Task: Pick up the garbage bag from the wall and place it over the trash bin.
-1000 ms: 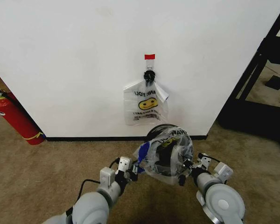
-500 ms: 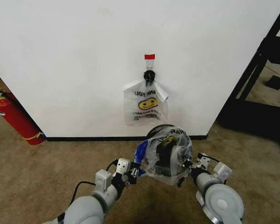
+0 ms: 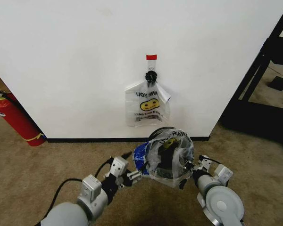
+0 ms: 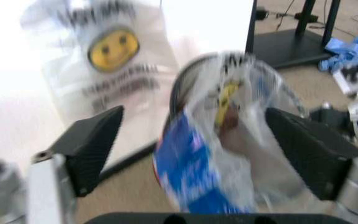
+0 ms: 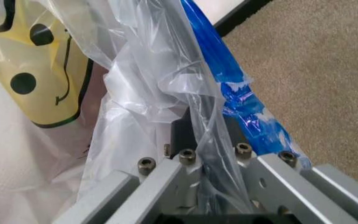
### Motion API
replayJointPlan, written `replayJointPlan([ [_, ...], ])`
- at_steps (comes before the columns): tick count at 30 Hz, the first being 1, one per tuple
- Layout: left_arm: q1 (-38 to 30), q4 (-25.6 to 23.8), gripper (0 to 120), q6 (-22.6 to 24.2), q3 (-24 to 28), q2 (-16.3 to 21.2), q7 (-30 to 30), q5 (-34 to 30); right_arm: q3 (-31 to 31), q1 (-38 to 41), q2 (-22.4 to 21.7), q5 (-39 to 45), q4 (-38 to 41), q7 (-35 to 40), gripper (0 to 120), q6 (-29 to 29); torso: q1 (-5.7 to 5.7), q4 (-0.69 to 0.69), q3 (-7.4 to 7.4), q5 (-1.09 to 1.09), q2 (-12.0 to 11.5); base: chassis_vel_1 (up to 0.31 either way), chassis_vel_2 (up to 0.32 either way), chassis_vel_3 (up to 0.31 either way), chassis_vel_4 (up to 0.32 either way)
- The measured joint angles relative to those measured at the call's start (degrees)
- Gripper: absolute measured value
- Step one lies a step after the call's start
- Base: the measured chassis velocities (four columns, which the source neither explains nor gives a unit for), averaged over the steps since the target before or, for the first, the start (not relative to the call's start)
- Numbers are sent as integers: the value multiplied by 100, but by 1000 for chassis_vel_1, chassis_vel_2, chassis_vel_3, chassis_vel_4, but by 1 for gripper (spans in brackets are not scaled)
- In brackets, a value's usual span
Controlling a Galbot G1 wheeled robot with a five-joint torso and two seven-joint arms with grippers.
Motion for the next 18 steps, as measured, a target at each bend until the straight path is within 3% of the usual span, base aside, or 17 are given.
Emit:
replayJointPlan([
  [3, -171, 15, 97, 17, 68, 66, 63, 146, -84, 29, -15, -39, -35, -10, 0, 1, 0, -2, 0, -1, 0, 0, 0, 0, 0],
  [5, -587, 171, 100, 74, 363, 148, 168, 215, -211, 83, -41, -86, -85, -51, 0, -1, 0, 6, 0, 2, 0, 0, 0, 0, 0],
  [9, -1684, 598, 98, 270, 1151, 114, 172, 46, -247, 62, -52, -171, -94, -76, 0, -6, 1, -2, 1, 0, 0, 0, 0, 0, 0],
  [11, -1765, 628, 98, 301, 1228, 112, 172, 18, -247, 59, -56, -176, -94, -76, 0, -7, 1, -2, 0, 1, 0, 0, 0, 0, 0],
  [12, -2197, 821, 95, 429, 1654, 111, 172, -121, -237, 49, -80, -188, -94, -78, 0, -9, 1, -2, 1, 0, 0, 0, 0, 0, 0],
  [14, -2479, 965, 88, 518, 1922, 132, 179, -172, -219, 47, -106, -194, -94, -81, 0, -9, 1, 0, 1, 0, -1, 0, 0, 0, 0],
  [18, -2571, 1133, 74, 598, 2032, 223, 213, -256, -197, 56, -130, -199, -112, -92, 0, -9, 1, 2, 1, 1, -1, 0, 0, 0, 0],
])
